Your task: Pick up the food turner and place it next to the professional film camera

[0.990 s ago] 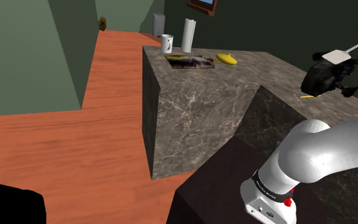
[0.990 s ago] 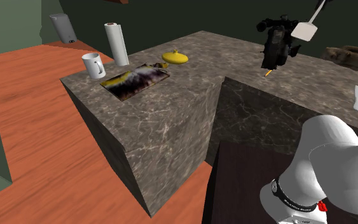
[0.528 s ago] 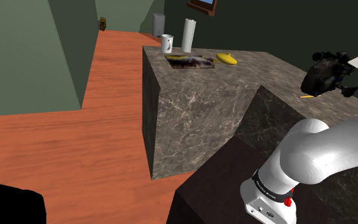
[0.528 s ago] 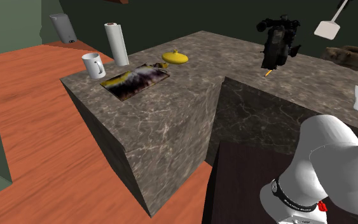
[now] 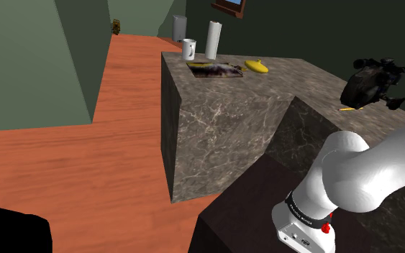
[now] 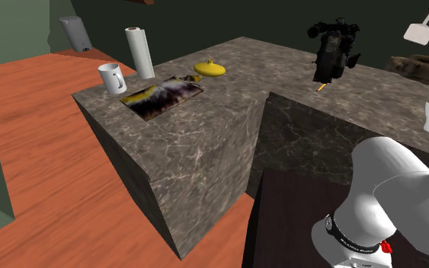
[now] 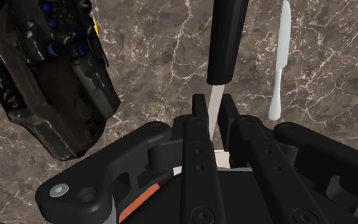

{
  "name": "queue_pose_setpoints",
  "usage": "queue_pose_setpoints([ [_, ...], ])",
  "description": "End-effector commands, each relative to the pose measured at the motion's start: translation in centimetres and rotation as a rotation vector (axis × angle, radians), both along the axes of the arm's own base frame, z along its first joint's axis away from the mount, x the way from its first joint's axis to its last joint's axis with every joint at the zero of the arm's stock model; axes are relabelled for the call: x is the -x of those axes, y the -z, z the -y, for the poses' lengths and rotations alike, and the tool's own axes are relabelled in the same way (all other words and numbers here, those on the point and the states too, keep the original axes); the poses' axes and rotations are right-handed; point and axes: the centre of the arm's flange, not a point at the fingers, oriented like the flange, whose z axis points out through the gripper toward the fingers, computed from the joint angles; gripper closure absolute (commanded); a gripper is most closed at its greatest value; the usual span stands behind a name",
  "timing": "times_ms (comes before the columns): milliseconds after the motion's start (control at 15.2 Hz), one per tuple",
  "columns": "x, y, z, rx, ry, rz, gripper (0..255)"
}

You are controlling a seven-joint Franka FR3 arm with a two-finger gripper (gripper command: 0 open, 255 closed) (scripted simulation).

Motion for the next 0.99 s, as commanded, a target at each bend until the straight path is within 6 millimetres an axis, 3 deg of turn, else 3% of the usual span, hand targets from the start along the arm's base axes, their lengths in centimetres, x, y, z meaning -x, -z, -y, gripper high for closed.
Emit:
queue_pose_setpoints([
  [0,0.4,0.8,0.4,0.000,-0.001,-0.002,255],
  [924,0.4,8.2,0.4,0.000,-0.001,-0.002,255],
])
